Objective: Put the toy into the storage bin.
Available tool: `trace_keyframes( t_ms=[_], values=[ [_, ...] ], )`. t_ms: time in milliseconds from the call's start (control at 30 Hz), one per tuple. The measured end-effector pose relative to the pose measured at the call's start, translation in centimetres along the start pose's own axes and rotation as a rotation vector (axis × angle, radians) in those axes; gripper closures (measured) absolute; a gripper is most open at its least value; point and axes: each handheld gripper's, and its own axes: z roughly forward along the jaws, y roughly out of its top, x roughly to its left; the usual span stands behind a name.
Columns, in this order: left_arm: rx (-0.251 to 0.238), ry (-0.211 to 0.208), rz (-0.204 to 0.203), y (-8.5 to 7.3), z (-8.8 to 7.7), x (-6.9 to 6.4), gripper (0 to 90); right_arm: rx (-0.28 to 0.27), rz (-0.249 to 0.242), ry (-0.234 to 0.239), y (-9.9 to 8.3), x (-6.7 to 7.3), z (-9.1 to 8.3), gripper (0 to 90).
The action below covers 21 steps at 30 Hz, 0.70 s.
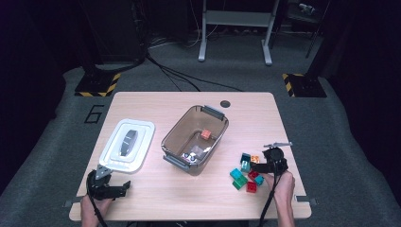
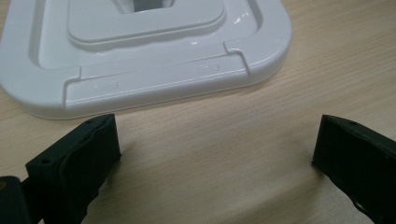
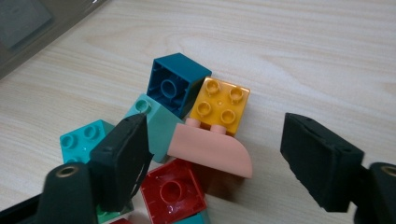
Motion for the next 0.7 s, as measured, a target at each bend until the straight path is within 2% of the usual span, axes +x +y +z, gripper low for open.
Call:
trace_keyframes(
  t_ms=[33, 100, 267, 333, 433, 633, 700],
  values=[
    [0.0, 0.0, 0.0, 0.0, 0.0, 0.0, 0.4, 0.012, 0.022, 0.001, -0.12, 0.06, 0.0, 27.0],
    [0.001, 0.0, 0.001, 0.0, 0.0, 0.01, 0.4, 0.013, 0.028, 0.005, -0.33, -0.1, 0.07, 29.7],
    [0.0, 0.0, 0.0, 0.0, 0.0, 0.0, 0.4, 0.015, 0.018, 0.003, -0.65, -0.32, 0.32, 37.6],
    [0.0, 0.0, 0.0, 0.0, 0.0, 0.0, 0.4, 0.02, 0.031, 0.011, -0.72, -0.35, 0.3, 40.6],
    [0.0, 0.0, 0.0, 0.0, 0.0, 0.0, 0.4, 0.02, 0.032, 0.011, -0.8, -0.44, 0.5, 40.7],
    [0.0, 0.0, 0.0, 0.0, 0.0, 0.0, 0.4, 0.021, 0.004, 0.015, -0.71, -0.38, 0.66, 53.2],
    [0.0, 0.0, 0.0, 0.0, 0.0, 0.0, 0.4, 0.025, -0.012, 0.016, -0.63, -0.32, 0.66, 54.1]
  ],
)
